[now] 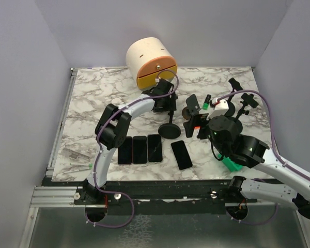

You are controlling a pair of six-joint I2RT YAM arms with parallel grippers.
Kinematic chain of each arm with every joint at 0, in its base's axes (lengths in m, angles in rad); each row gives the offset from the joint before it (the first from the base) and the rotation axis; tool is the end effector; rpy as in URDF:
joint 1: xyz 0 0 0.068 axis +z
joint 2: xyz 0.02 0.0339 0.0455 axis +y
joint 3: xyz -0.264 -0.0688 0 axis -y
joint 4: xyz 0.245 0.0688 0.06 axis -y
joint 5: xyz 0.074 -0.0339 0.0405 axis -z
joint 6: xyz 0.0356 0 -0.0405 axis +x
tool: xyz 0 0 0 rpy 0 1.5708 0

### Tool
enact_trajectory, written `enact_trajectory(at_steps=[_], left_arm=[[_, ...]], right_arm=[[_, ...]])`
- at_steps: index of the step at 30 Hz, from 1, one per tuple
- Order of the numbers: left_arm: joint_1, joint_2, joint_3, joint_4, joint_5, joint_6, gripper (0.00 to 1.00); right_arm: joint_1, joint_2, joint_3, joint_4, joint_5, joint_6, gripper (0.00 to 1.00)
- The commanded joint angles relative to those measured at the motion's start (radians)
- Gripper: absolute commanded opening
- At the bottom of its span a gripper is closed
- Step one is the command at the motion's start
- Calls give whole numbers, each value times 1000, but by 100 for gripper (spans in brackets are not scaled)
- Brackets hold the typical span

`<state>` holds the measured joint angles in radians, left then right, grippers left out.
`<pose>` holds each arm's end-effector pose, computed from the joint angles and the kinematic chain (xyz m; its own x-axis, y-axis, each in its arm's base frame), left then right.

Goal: Remove the phone from the phone stand
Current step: Adjust the phone stand at the center of the board.

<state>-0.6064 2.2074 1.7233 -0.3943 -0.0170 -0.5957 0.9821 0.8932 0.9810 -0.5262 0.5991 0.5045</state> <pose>0.4044 -0.2797 0.1805 -0.8383 -0.1013 -0.5358 0.1094 0.9313 -0.3474 0.1205 0.1443 0.3565 -0.4013 0.1179 -0.9083 -0.2391 0.9438 0.2281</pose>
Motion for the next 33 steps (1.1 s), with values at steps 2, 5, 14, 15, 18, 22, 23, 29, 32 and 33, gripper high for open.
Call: enact_trajectory(at_steps=[2,5,14,15,18,22,23,29,32,33], left_arm=[[-17,69,38,-38,-33,45,70],[-27,78,47,-38,-41,61,59],[-45,64,62,-38,-60,82,20],[-46,55,61,-38,-64,82,17],[-44,16,67,-38,-80,82,9],[-45,-46,91,-38,-89,82,2],[-45,-60,96,-38,-88,82,1],[-46,-159,112,-28,-80,67,0],[-47,-212,89,1,-74,62,0],[-47,-231,74,17,-71,62,0]], right_arm=[[-1,-24,13,-46,49,-17,94],[-2,-30,10,-46,55,-19,94],[-1,-53,6,-63,65,-18,94],[-2,-57,6,-65,66,-17,94],[-2,-70,5,-72,67,-12,94],[-3,-83,7,-81,65,-6,94],[-1,-88,6,-83,65,-4,94],[-1,-117,-4,-97,68,4,94],[0,-130,-6,-102,68,6,94],[-1,-135,-8,-104,68,5,94]])
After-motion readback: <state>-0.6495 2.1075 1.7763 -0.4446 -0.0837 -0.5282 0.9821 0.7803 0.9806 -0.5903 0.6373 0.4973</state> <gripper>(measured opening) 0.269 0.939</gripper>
